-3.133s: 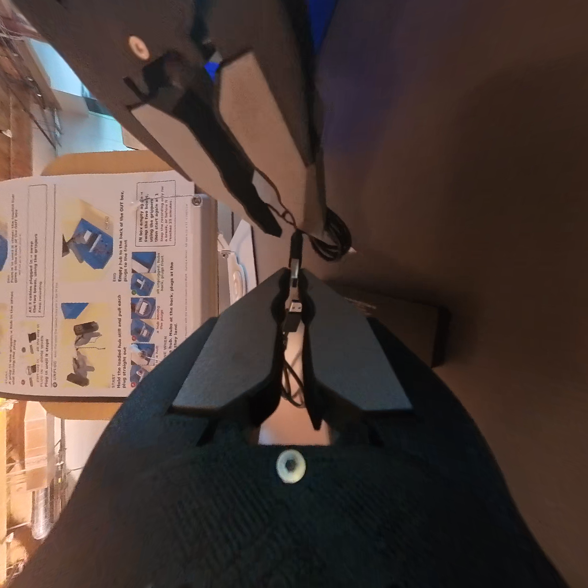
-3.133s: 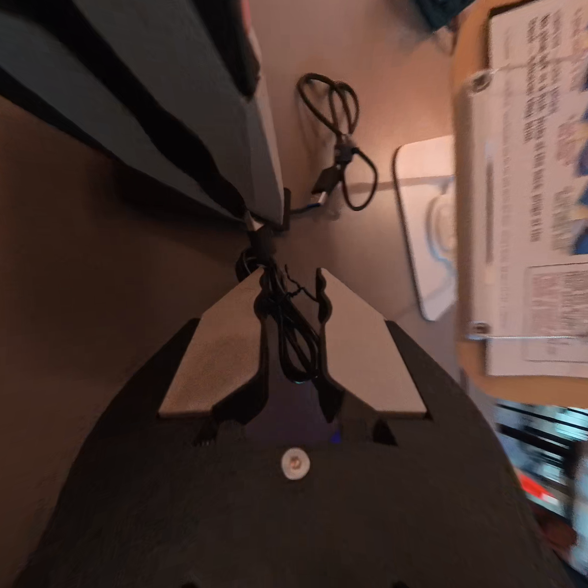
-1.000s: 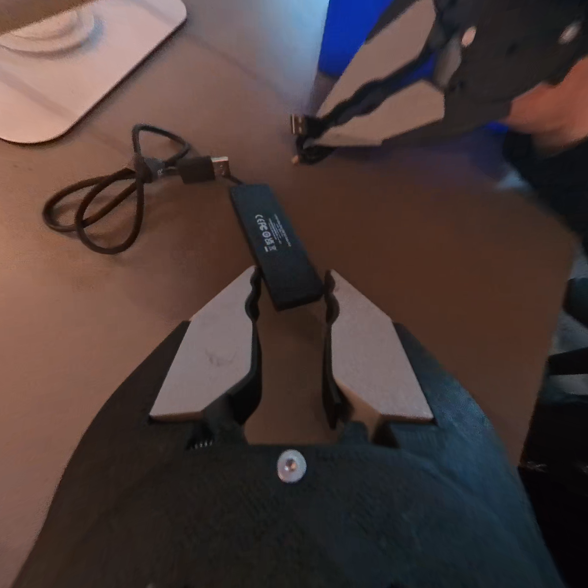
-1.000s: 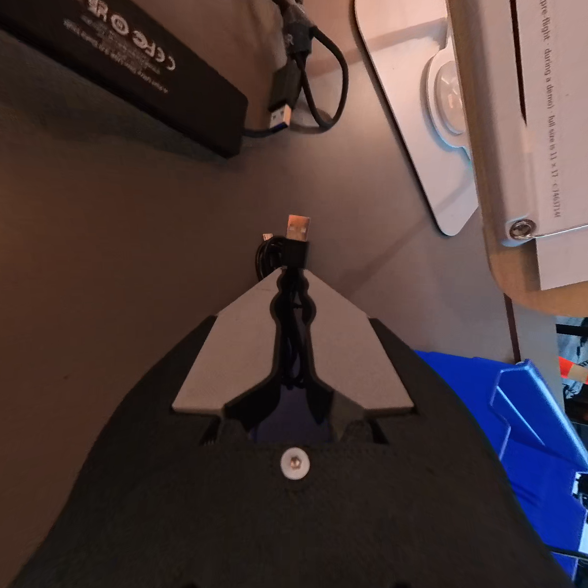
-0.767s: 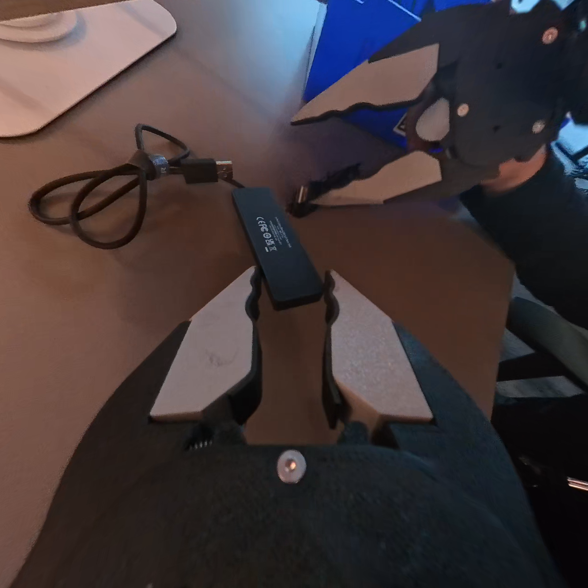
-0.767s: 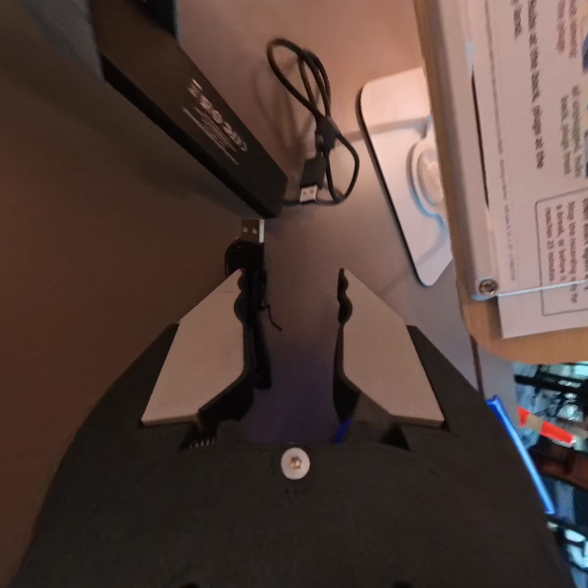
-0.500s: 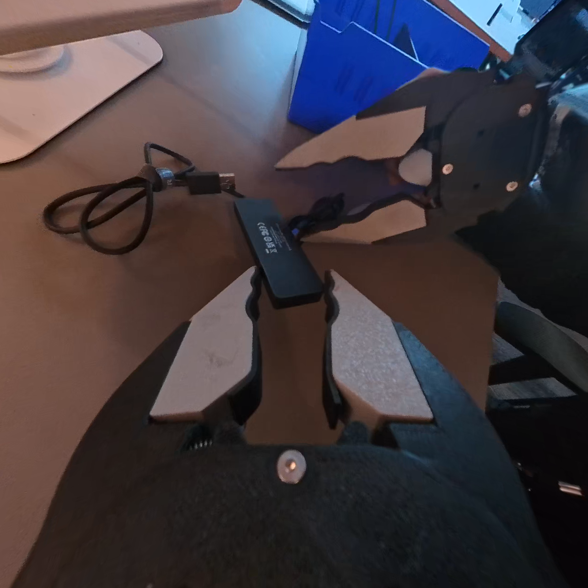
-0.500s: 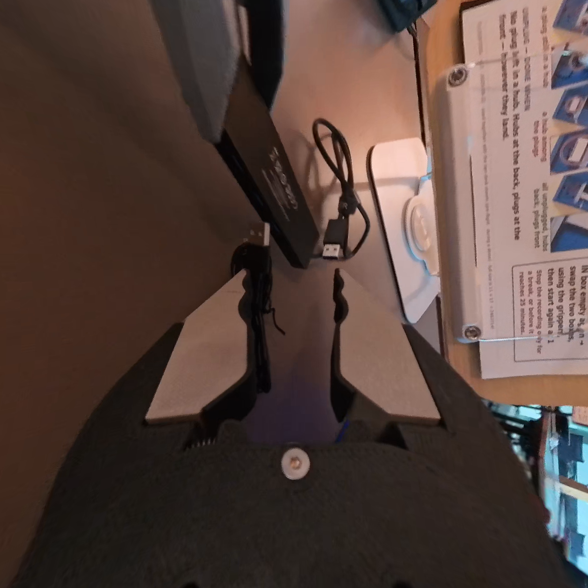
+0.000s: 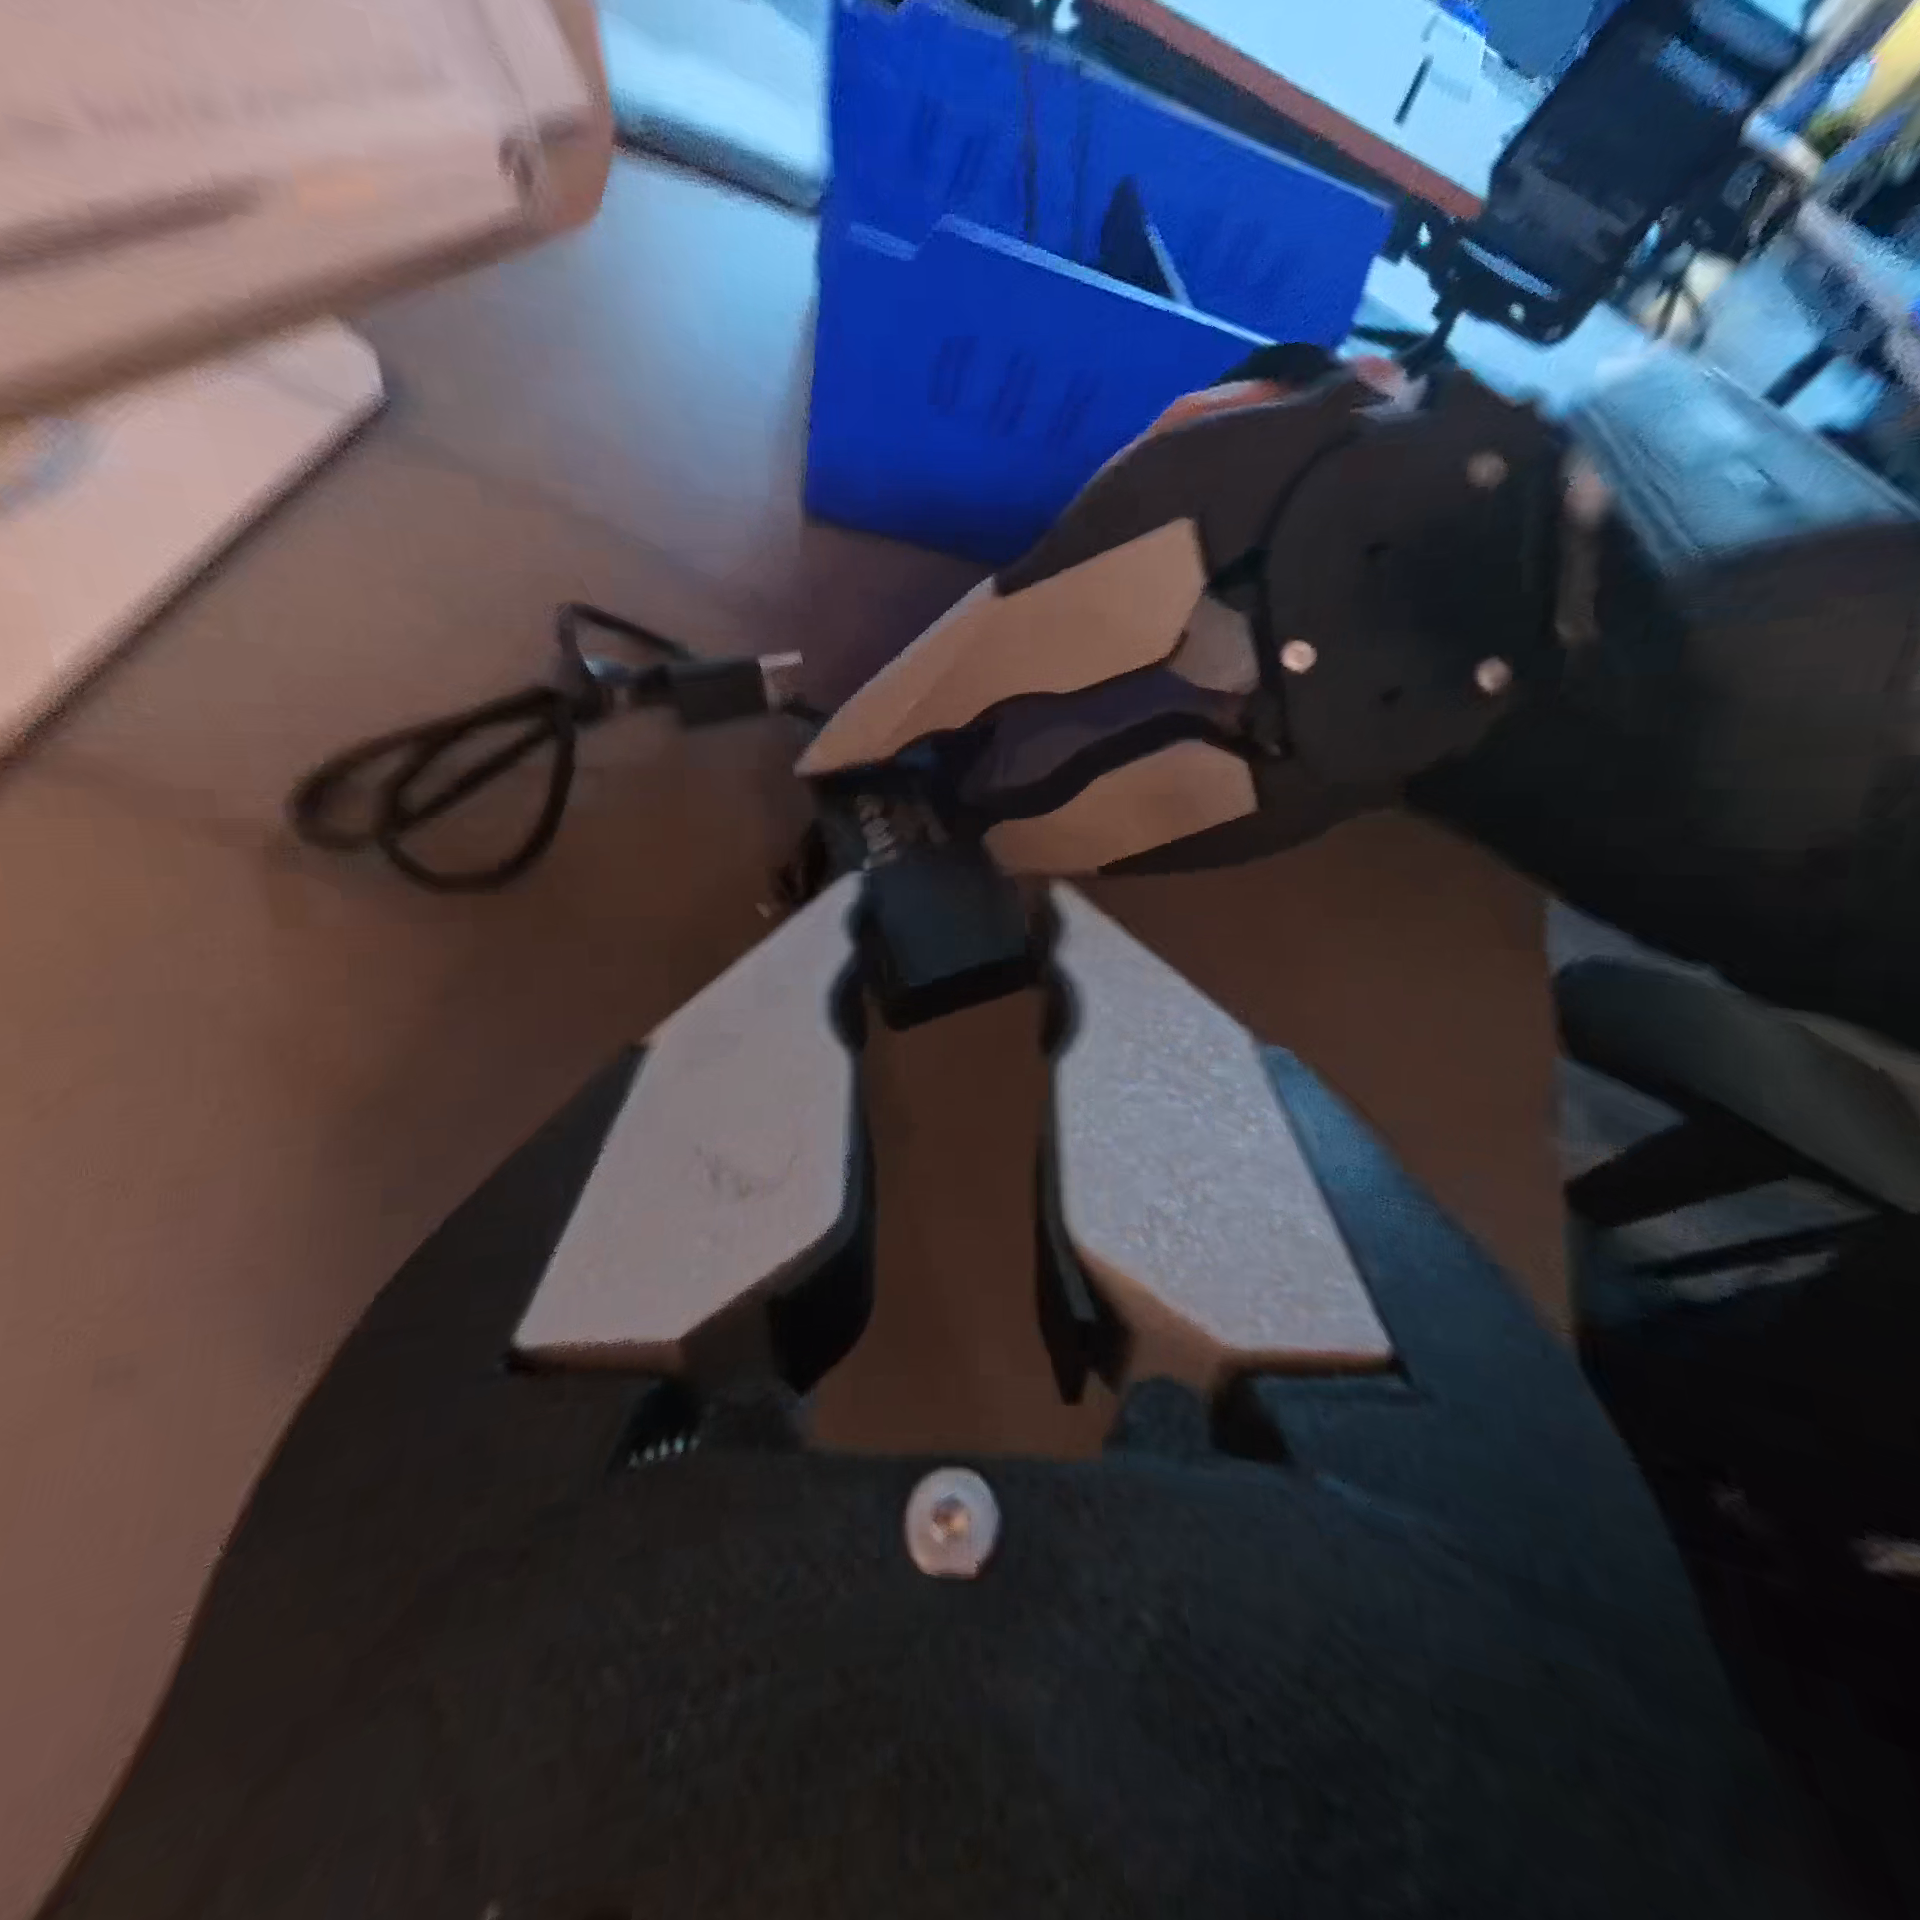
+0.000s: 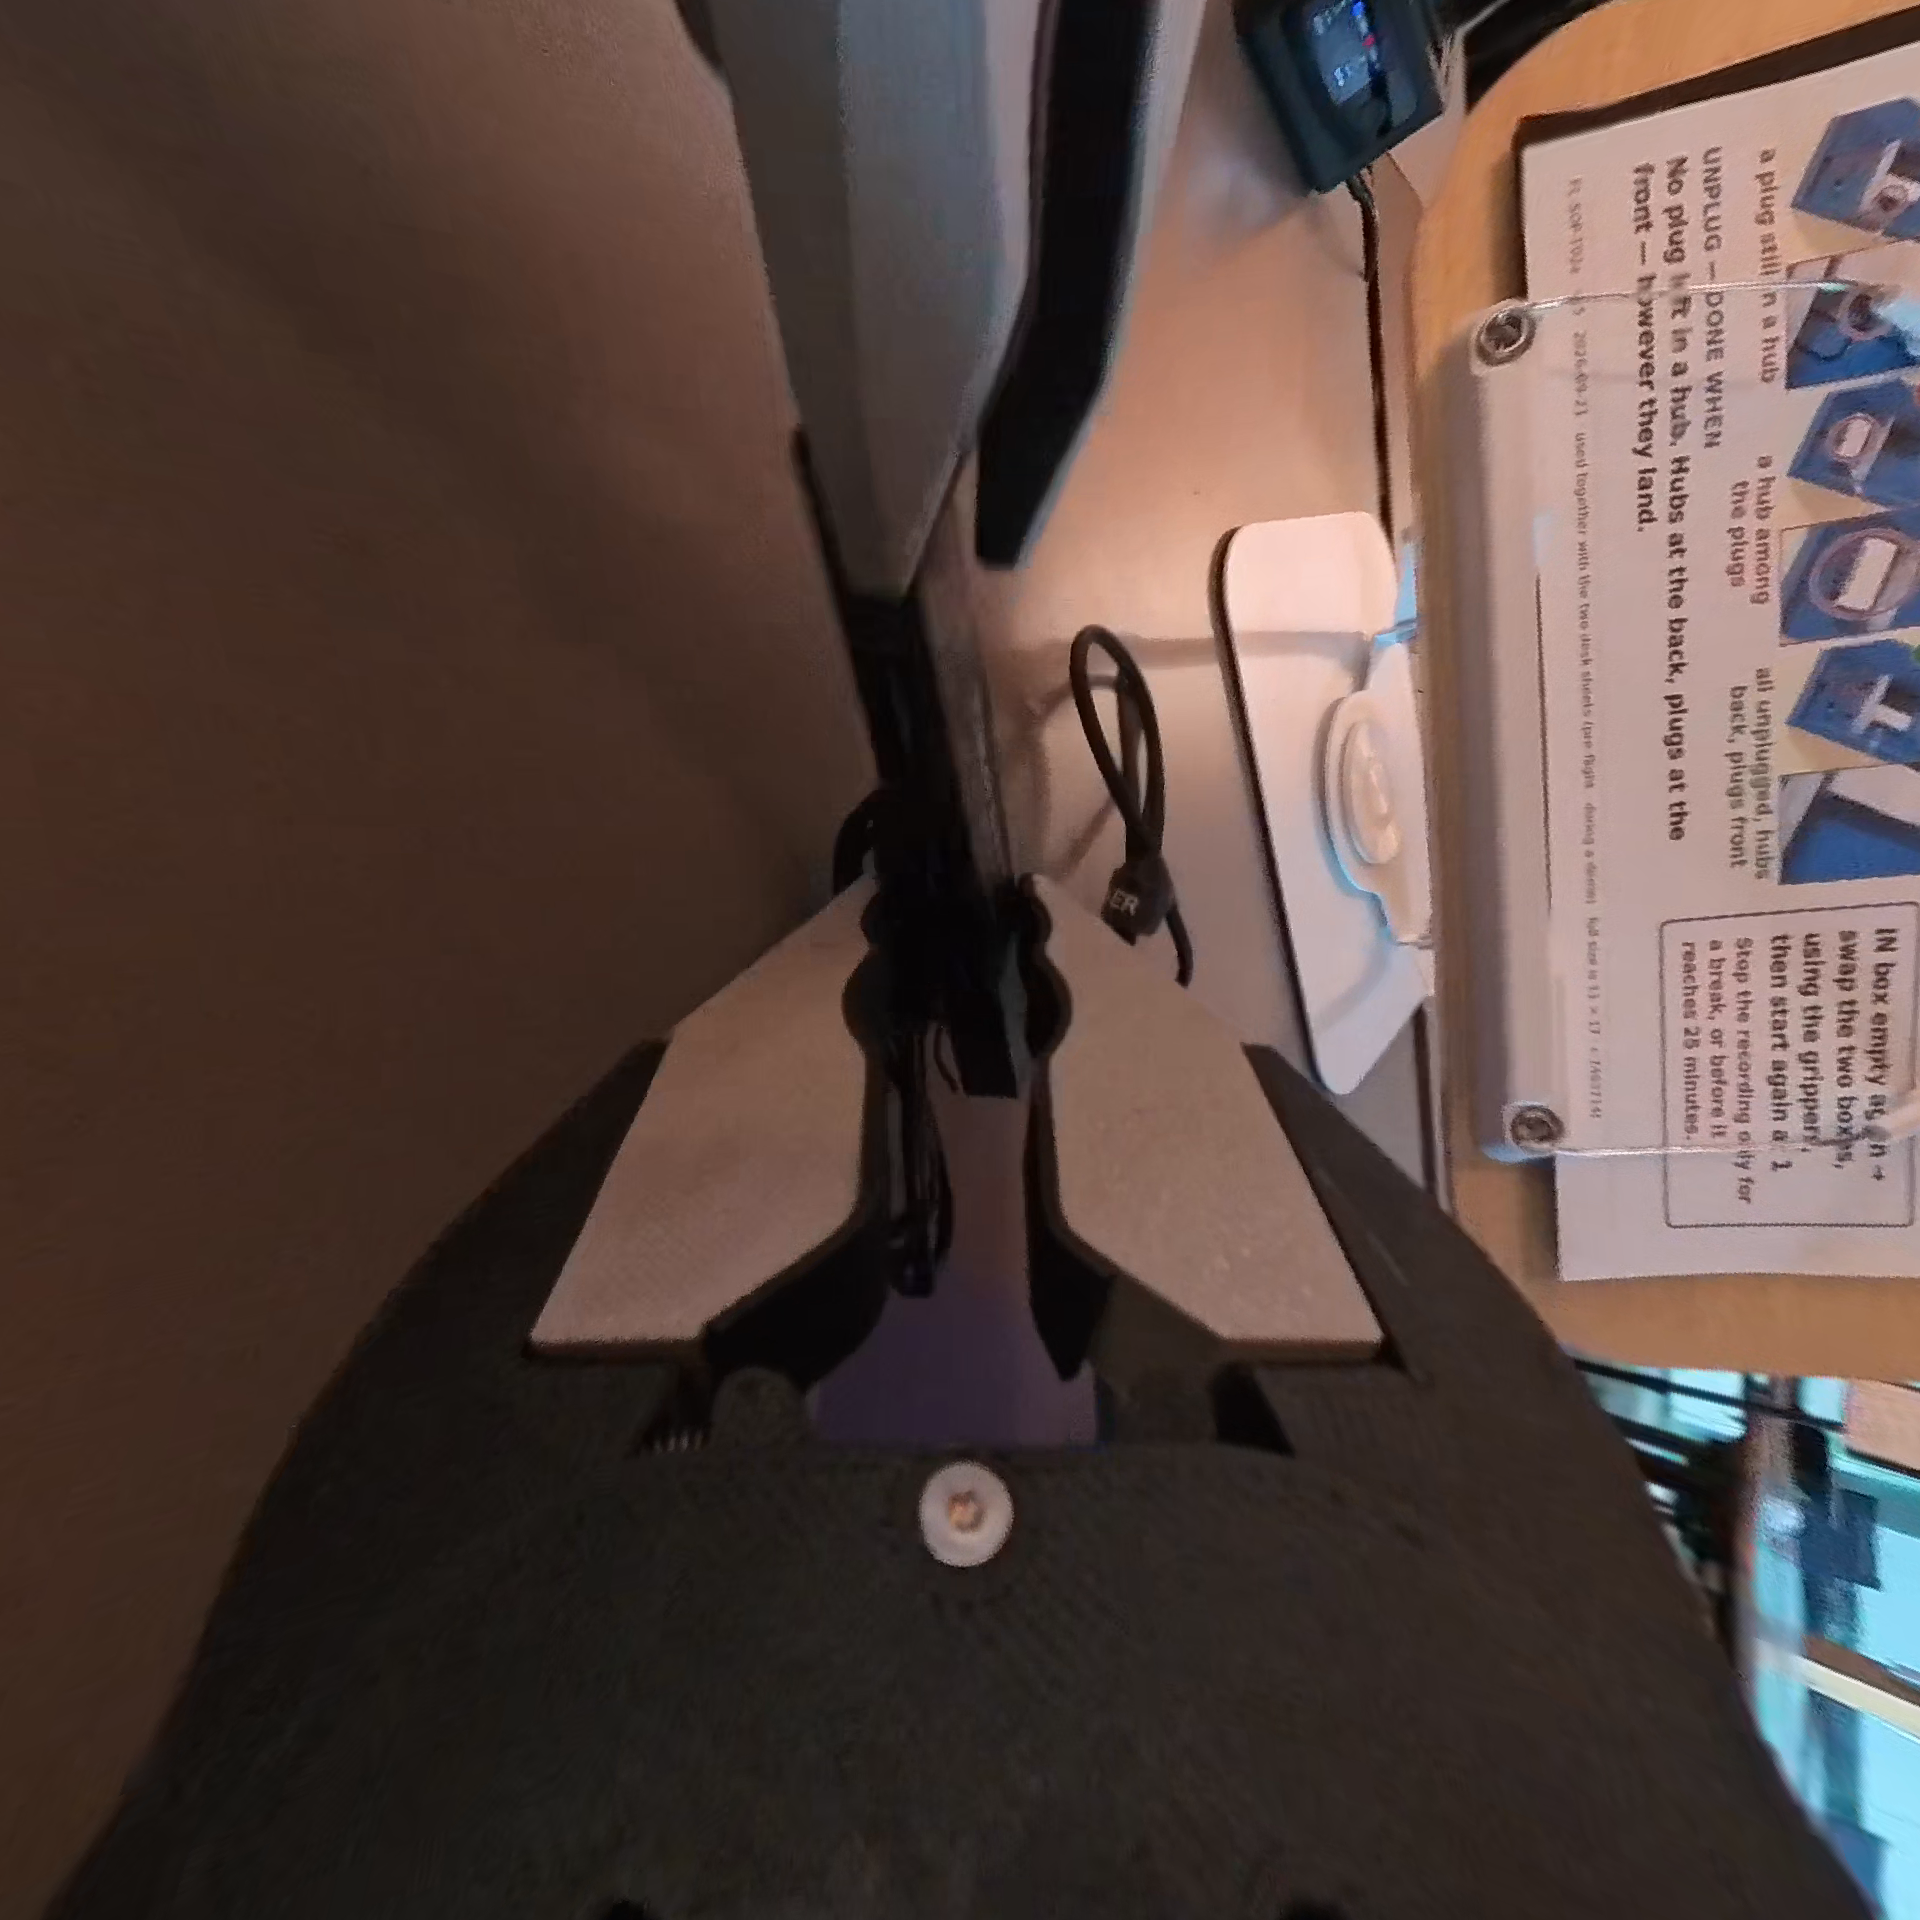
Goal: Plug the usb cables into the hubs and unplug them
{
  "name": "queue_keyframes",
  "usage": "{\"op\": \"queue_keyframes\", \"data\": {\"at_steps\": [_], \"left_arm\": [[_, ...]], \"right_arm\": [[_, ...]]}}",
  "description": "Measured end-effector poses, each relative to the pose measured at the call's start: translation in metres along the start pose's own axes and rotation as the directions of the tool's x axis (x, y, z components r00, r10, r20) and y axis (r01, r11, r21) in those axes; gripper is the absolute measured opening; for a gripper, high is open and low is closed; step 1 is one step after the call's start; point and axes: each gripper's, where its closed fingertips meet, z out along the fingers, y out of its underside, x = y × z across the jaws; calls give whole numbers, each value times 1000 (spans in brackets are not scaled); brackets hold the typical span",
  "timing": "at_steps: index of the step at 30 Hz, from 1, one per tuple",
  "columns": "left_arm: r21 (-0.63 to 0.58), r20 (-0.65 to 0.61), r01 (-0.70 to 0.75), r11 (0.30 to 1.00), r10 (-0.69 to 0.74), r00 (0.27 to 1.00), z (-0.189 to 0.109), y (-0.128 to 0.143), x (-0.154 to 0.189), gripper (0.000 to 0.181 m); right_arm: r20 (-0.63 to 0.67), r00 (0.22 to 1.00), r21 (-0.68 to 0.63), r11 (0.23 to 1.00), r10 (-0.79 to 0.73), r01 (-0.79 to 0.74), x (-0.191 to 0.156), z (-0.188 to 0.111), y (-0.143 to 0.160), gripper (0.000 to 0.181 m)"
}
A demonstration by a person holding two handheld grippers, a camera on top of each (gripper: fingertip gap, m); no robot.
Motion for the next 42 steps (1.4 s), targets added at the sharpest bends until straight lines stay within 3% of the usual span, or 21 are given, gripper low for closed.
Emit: {"op": "queue_keyframes", "data": {"at_steps": [1,4,6,9,11,15,17,21,25,28,31,34,36,40,42], "left_arm": [[19,28,-104,994,104,994,-6,-5,3,19],[-46,186,-345,937,348,919,-18,-11,-2,45],[-147,208,-434,889,457,865,-14,-1,-6,67],[-248,220,-508,825,559,799,-5,11,-14,71],[-216,204,-586,781,622,756,3,7,-7,61],[-219,182,-755,618,786,590,14,3,10,13],[-265,203,-805,531,847,491,17,3,9,11],[-255,255,-791,557,827,500,14,-3,7,10],[-171,328,-718,675,726,604,0,-16,-1,10],[-142,355,-688,712,685,636,-7,-17,-8,11],[-164,390,-707,688,704,594,-15,-17,-11,11],[-211,449,-740,639,736,507,-25,-22,-15,10],[-250,461,-764,595,767,447,-28,-21,-15,10],[-395,466,-782,481,839,281,-26,-15,-25,10],[-451,446,-768,455,860,248,-24,-7,-32,10]], "right_arm": [[11,1000,10,1000,20,-20,1,-1,0,20],[35,998,35,998,59,-60,3,-3,0,20],[49,996,46,996,77,-79,3,-4,-1,20],[74,994,62,995,76,-80,0,-6,-1,20],[100,993,72,994,69,-77,-5,-7,-3,20],[139,988,83,994,65,-77,-11,-8,-5,20],[146,988,77,994,59,-71,-13,-8,-3,20],[100,992,96,992,77,-87,-3,-9,-4,21],[28,994,86,990,109,-111,13,-11,1,32],[15,991,73,989,130,-131,17,-10,5,31],[25,988,59,986,154,-156,18,-8,10,24],[53,983,43,984,173,-175,14,-4,14,19],[91,979,41,982,182,-186,7,0,14,0],[109,968,28,972,228,-232,6,8,18,0],[142,954,29,962,264,-270,5,6,18,10]]}}
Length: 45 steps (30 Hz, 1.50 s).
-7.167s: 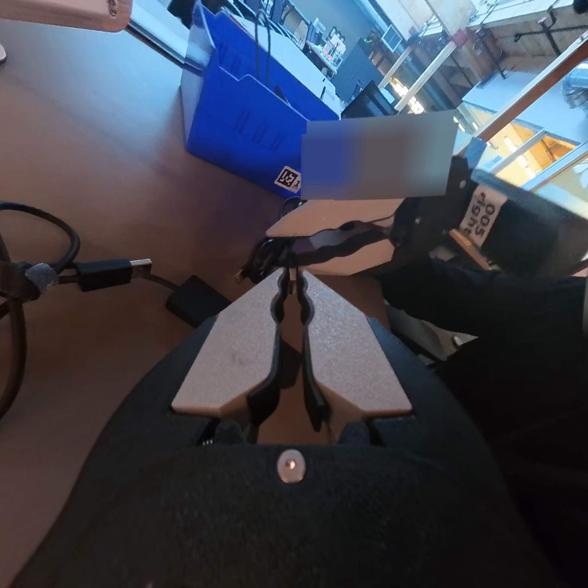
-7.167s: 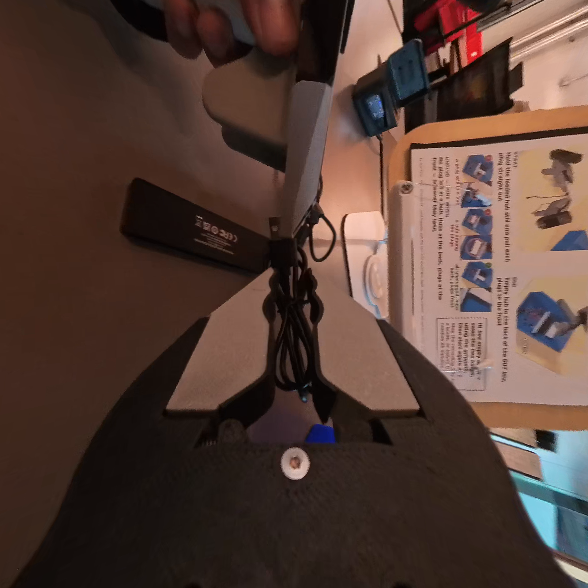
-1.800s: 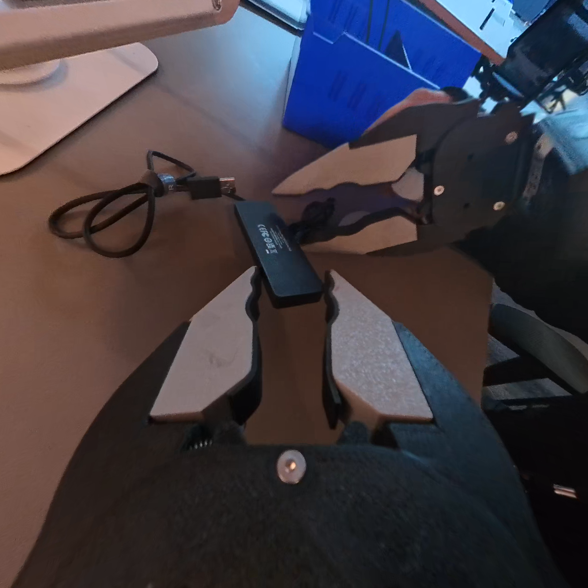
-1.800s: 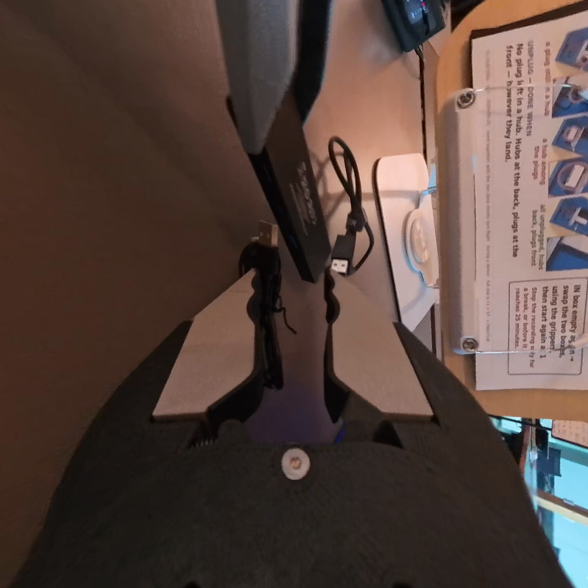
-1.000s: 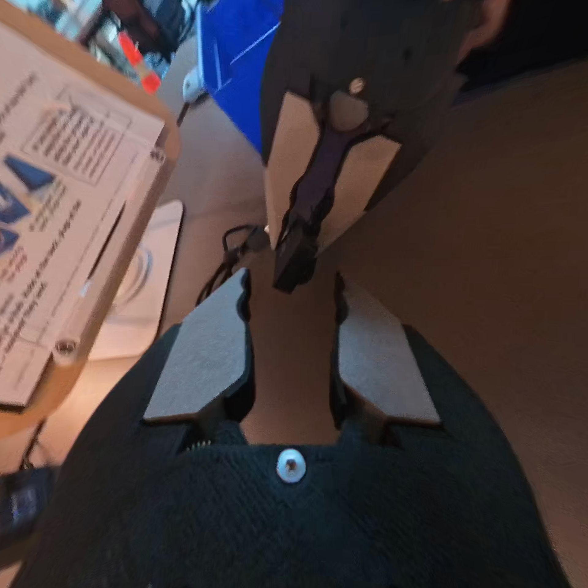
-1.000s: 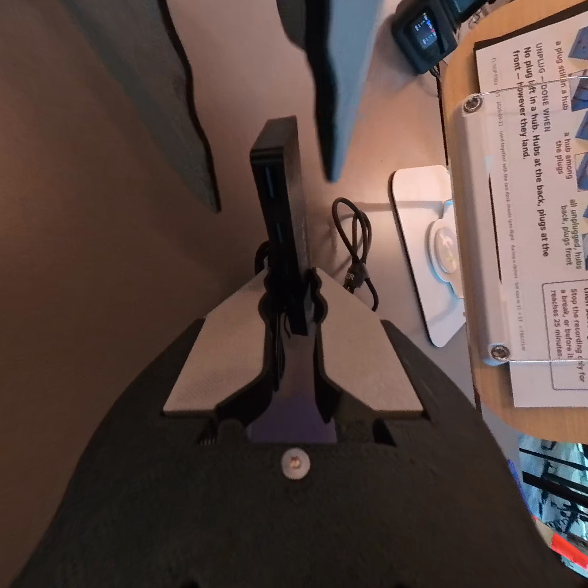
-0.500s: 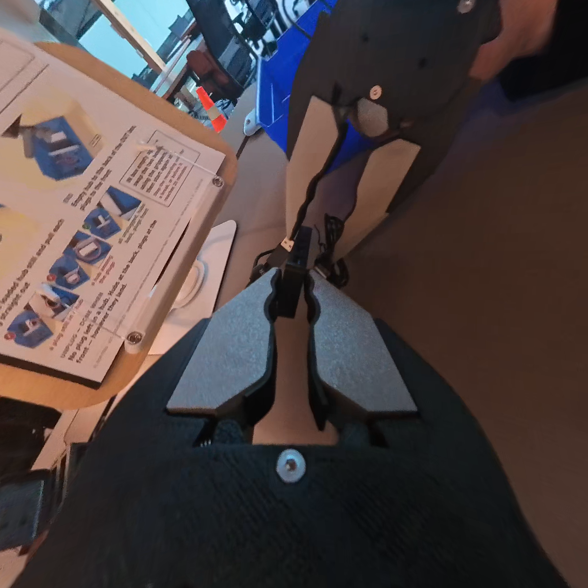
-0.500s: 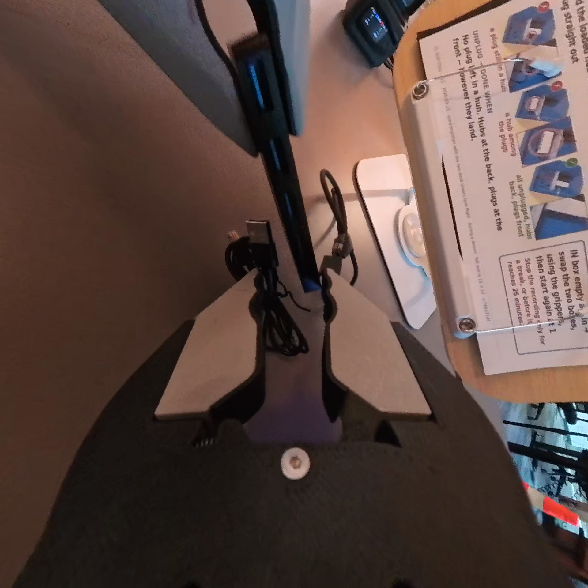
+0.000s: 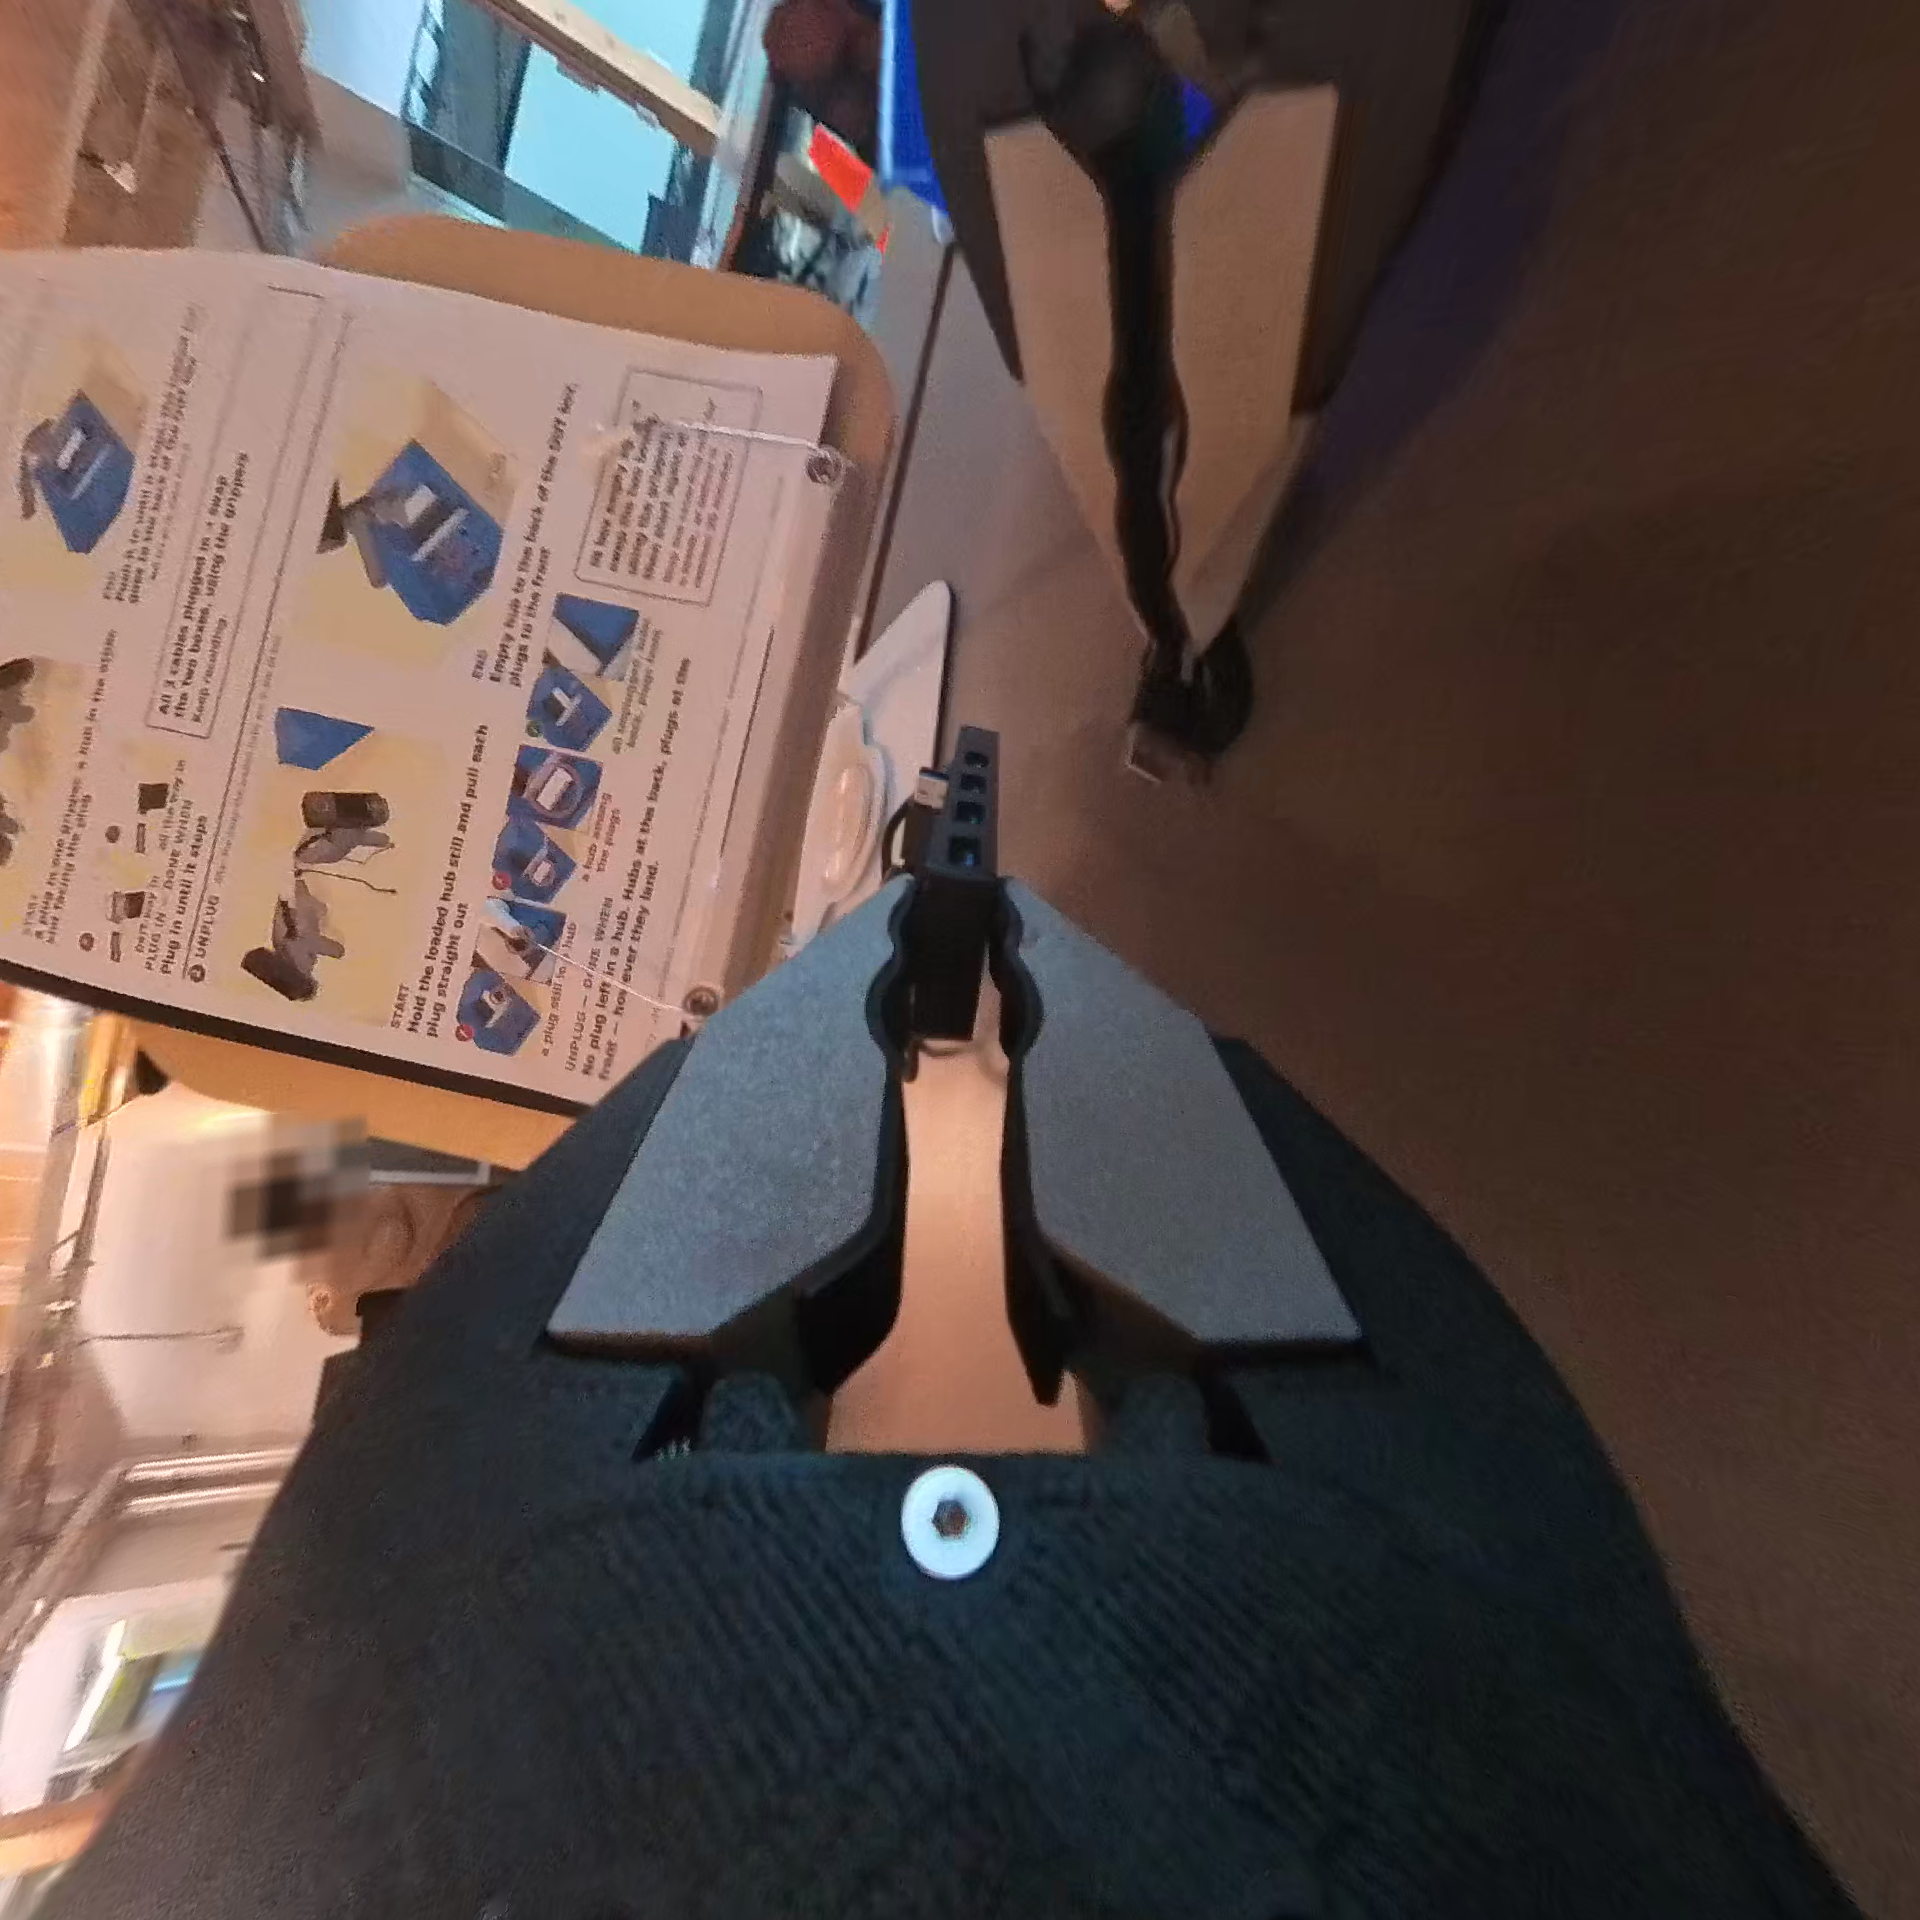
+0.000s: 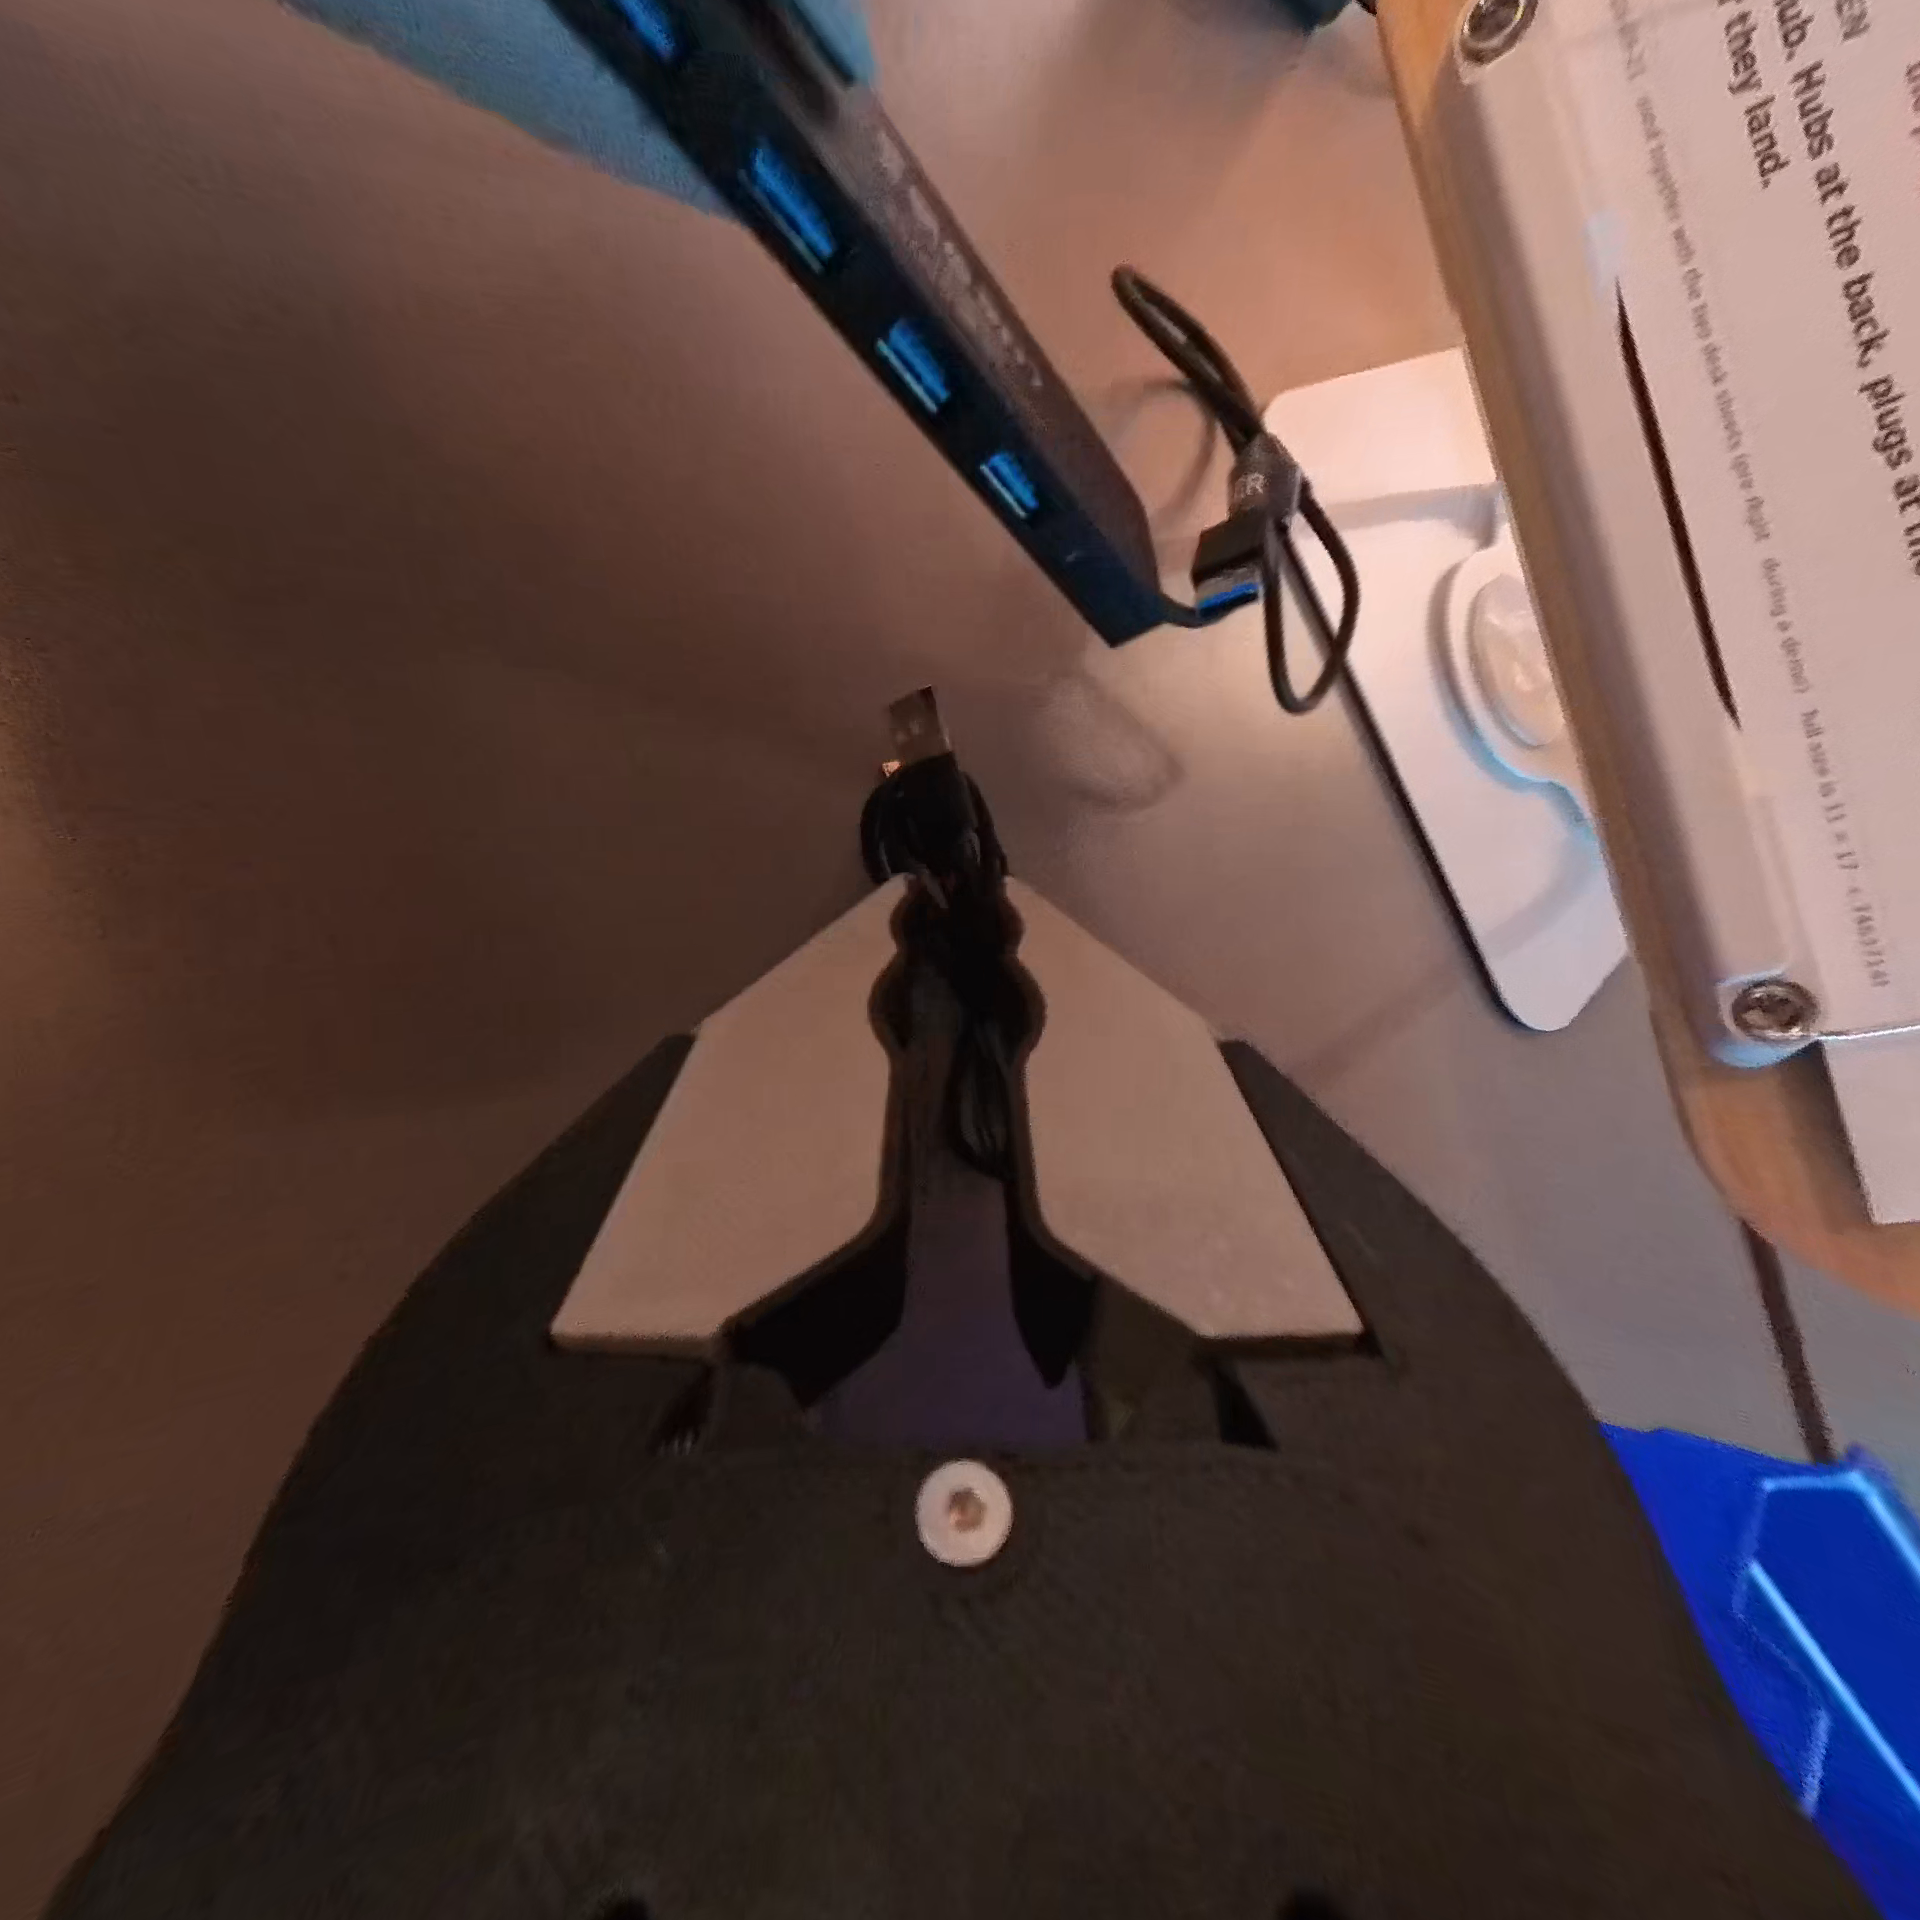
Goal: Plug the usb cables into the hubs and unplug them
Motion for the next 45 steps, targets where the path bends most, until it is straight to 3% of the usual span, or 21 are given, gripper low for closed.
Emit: {"op": "queue_keyframes", "data": {"at_steps": [4,8,11,17,21,25,28,30,34,37,42,45], "left_arm": [[-47,11,9,999,-8,1000,5,12,0,10],[-71,2,12,997,-12,1000,9,18,4,10],[-77,22,8,997,-6,1000,9,18,1,10],[-46,59,-21,999,24,998,3,13,-6,9],[-37,54,-104,994,106,993,4,12,-2,8],[-41,51,-174,984,176,983,7,13,4,8],[-39,45,-210,977,211,976,7,11,9,8],[-28,41,-237,971,238,970,6,6,13,8],[-3,10,-259,966,259,966,4,-1,23,8],[1,19,-222,975,222,975,3,-1,18,8],[35,72,-166,985,163,984,-6,-12,5,9],[52,83,-153,987,148,985,-10,-18,2,9]], "right_arm": [[11,999,24,999,40,-40,5,-7,-2,15],[61,998,21,999,-29,28,-7,-12,-1,25],[72,996,37,998,-57,54,-12,-18,-5,21],[-19,1000,-52,999,-19,18,7,0,10,27],[55,995,-80,994,84,-79,5,14,14,22],[165,965,-110,976,205,-189,-4,0,12,10],[407,847,-135,939,343,-315,-32,-21,2,10],[474,776,-137,905,416,-402,-35,-25,-4,9],[337,825,-189,891,453,-412,-16,-10,20,11],[314,864,-181,919,392,-351,-17,-11,20,31],[190,936,-99,954,297,-282,-3,-14,7,53],[142,960,6,969,243,-247,6,-25,-11,55]]}}
